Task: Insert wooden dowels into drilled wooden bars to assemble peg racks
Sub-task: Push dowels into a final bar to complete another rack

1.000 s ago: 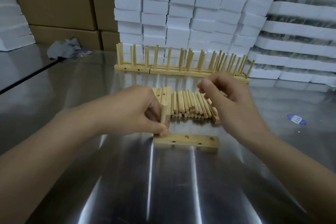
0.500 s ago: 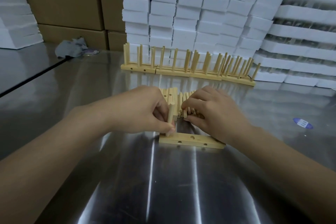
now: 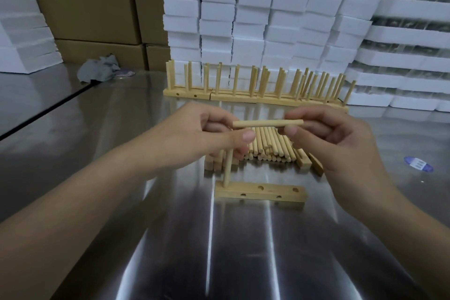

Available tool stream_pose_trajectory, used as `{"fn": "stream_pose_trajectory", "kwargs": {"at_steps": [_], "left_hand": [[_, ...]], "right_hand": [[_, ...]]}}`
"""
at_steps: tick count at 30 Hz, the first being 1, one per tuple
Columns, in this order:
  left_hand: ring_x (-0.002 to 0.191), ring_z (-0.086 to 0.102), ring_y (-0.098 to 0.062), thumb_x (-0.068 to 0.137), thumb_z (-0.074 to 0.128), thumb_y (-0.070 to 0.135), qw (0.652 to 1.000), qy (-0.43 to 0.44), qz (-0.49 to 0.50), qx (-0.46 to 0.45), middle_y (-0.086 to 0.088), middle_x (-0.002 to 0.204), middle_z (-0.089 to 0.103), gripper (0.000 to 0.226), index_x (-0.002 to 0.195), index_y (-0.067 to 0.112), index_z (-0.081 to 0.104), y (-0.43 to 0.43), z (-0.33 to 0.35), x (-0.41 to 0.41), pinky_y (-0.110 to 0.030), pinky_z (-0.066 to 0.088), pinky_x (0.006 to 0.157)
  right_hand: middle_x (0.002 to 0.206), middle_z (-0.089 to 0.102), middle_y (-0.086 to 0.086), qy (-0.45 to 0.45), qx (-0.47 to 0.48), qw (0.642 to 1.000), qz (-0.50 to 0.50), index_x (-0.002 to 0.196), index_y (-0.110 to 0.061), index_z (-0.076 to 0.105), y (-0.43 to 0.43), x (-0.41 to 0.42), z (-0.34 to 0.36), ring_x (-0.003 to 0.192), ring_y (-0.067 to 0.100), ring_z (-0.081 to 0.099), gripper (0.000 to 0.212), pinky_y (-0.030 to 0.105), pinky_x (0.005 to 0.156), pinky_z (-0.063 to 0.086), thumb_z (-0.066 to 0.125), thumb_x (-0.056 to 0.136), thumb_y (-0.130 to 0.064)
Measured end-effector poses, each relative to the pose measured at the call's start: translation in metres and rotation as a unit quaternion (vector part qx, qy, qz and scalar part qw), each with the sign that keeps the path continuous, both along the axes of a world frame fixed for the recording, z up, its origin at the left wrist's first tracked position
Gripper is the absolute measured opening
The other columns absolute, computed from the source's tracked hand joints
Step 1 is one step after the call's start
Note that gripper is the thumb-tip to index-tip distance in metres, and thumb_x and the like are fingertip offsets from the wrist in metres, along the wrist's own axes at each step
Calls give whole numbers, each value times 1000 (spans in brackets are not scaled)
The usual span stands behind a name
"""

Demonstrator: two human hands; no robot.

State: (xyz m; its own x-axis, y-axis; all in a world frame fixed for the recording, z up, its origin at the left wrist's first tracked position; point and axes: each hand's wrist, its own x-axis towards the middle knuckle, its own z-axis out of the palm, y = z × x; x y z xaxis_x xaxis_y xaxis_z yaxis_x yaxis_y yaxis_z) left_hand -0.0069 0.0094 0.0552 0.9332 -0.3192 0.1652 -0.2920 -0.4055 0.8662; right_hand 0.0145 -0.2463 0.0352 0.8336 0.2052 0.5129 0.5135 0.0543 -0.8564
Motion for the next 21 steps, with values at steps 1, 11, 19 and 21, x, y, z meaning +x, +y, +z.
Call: {"fn": "stream_pose_trajectory", "kwargs": {"at_steps": [1,11,19,21], "left_hand": [[96,79,-15,91,77,42,1000,-18,8,-22,1,97,83,27,108,21,80,-1,0,0,-21,58,76],[88,80,-15,85,80,26,992,-81,35,-92,-5,89,83,22,103,12,82,-3,-1,-2,-10,53,69],[94,77,-15,90,73,44,997,-68,28,-26,3,93,83,24,99,27,86,1,-1,-1,-16,54,69],[96,77,-13,92,72,45,999,-50,8,-7,5,96,83,23,103,30,86,-1,-2,-1,-16,54,71]], "right_hand": [[95,82,6,2,-3,1000,-1,102,-21,79,-1,0,-2,89,16,77,20,20,74,59,80,81,-21],[99,79,0,-74,-61,995,-16,97,-29,80,-7,7,-5,91,22,76,18,38,72,60,81,88,-13],[98,81,2,-40,-18,999,31,105,-28,81,-14,6,6,89,15,76,25,20,73,59,86,82,-37],[104,79,1,5,10,998,57,104,-26,81,-13,7,7,97,15,73,32,22,75,58,86,79,-45]]}}
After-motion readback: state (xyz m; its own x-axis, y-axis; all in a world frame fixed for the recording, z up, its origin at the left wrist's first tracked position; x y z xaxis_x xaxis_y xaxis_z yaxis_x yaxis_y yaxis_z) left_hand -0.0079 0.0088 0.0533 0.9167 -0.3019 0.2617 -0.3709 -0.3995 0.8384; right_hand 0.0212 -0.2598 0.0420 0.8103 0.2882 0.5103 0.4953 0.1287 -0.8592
